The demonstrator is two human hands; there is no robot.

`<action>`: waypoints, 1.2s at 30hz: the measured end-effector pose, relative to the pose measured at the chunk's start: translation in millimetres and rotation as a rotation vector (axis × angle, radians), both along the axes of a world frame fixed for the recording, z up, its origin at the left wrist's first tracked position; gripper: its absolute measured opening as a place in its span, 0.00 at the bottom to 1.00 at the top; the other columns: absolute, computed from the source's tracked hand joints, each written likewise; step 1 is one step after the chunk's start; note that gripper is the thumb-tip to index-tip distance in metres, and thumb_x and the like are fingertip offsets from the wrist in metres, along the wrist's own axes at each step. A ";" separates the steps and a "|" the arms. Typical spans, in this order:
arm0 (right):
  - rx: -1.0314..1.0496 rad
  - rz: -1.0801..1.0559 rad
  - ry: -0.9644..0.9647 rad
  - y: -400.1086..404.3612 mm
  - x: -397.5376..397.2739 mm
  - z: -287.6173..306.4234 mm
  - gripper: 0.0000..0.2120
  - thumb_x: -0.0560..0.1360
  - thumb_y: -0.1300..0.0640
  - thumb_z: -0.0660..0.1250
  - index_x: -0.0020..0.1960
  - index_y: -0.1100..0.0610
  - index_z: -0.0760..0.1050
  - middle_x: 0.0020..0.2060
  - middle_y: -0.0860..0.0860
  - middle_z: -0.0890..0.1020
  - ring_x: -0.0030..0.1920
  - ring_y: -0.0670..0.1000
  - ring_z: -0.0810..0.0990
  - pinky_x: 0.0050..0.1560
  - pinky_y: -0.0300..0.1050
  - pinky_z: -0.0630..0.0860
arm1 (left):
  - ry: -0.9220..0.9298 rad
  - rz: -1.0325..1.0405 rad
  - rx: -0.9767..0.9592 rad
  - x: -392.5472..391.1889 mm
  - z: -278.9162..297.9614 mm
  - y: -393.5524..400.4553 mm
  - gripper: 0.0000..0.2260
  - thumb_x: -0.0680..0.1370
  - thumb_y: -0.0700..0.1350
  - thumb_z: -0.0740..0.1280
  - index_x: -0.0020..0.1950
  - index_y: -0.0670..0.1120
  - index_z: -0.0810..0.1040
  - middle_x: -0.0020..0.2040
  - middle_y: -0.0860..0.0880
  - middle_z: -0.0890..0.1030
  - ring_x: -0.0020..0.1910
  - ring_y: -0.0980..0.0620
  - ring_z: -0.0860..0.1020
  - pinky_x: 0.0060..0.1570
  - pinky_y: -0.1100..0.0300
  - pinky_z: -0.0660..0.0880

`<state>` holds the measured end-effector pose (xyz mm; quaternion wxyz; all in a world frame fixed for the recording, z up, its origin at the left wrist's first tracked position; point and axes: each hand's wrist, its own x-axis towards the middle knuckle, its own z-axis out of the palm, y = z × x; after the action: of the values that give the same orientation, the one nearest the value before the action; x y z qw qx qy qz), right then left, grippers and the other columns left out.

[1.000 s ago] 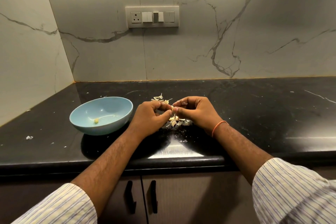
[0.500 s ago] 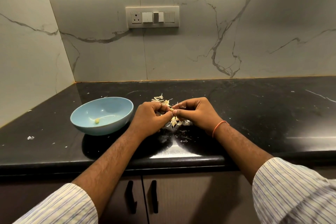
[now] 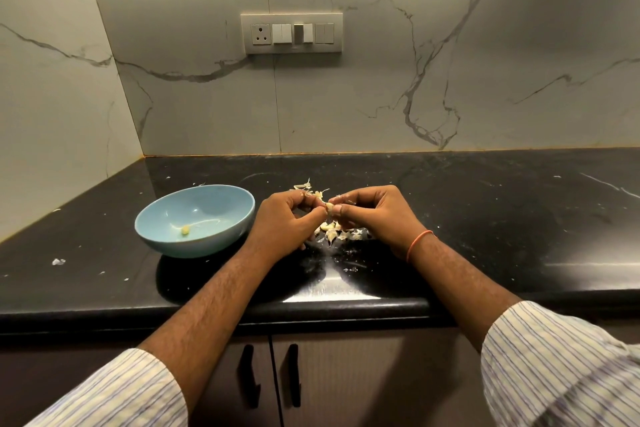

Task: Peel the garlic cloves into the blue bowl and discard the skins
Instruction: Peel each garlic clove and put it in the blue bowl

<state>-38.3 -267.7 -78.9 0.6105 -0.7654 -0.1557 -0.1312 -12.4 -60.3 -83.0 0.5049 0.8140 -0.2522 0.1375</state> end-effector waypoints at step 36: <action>-0.300 -0.060 -0.128 128.9 18.3 63.5 0.05 0.74 0.56 0.79 0.50 0.53 0.88 0.42 0.46 0.89 0.44 0.40 0.85 0.50 0.38 0.81 | -0.325 0.394 0.436 -17.2 91.5 120.6 0.06 0.79 0.46 0.73 0.52 0.46 0.88 0.47 0.48 0.88 0.45 0.51 0.84 0.48 0.58 0.76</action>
<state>-20.0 -138.8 -15.4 0.4740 -0.8423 -0.1893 -0.1731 -29.6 60.3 8.5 0.2359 0.9034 -0.1909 0.3031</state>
